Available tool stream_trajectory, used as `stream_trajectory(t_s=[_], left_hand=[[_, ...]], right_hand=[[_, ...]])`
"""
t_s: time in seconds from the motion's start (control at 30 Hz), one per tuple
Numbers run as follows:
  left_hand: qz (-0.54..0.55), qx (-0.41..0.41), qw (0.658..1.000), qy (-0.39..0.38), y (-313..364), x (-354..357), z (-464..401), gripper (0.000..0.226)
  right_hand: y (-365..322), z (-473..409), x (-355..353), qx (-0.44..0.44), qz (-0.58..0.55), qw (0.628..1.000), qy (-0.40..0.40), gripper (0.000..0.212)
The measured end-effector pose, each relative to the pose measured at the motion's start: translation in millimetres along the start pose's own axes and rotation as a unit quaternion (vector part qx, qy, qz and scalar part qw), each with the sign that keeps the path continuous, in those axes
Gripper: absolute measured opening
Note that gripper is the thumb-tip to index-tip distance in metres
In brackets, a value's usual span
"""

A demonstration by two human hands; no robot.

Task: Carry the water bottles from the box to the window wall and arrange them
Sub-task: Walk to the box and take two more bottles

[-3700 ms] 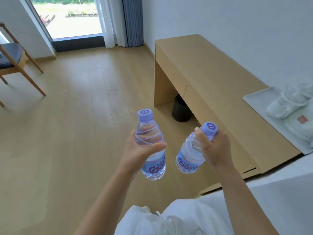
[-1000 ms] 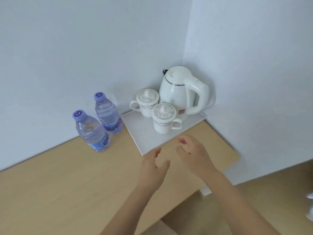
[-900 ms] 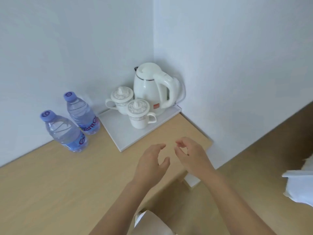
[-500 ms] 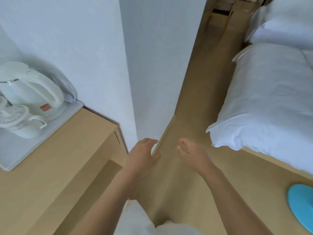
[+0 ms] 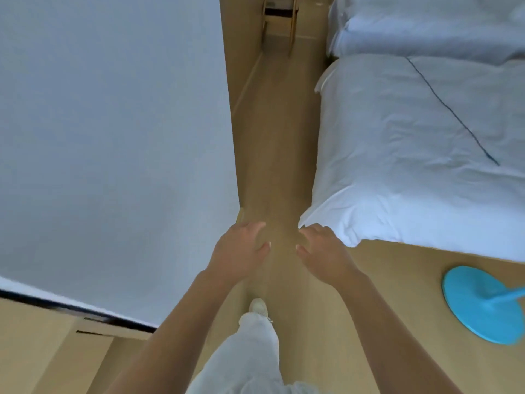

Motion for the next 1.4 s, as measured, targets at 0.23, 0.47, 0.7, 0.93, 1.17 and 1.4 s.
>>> stream_trajectory(t_s=[0.23,0.47,0.7,0.93,1.17,1.4], left_hand=[[0.001,0.019,0.999,-0.033,-11,-29,-155,0.054],[-0.030,0.025,0.997,-0.059,-36,-46,-259,0.052],[-0.034,0.008,0.998,-0.061,-60,-52,-379,0.049],[-0.037,-0.011,0.999,-0.033,-60,-70,-542,0.048],[-0.034,-0.038,0.998,-0.020,-55,-88,-677,0.048],[-0.017,-0.042,0.999,-0.018,-63,-96,-802,0.048]], right_hand=[[6,-126,-49,0.022,-0.006,0.999,0.034,0.034],[5,-235,-73,0.024,-0.014,0.999,0.033,0.038],[23,-359,-86,0.025,-0.024,0.999,0.017,0.040],[72,-522,-141,0.021,-0.022,0.999,0.015,0.041],[89,-661,-198,-0.007,-0.026,0.999,0.019,0.043],[105,-772,-225,-0.016,-0.008,1.000,-0.001,0.039]])
Point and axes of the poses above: each hand's wrist, its own z-axis away from the middle knuckle, its own x-axis out of the palm, y = z × x, the point moved 1 cm from there along -z, towards the middle knuckle, and after that the axes turned 7 degrees about x, right-handed, at the moved point
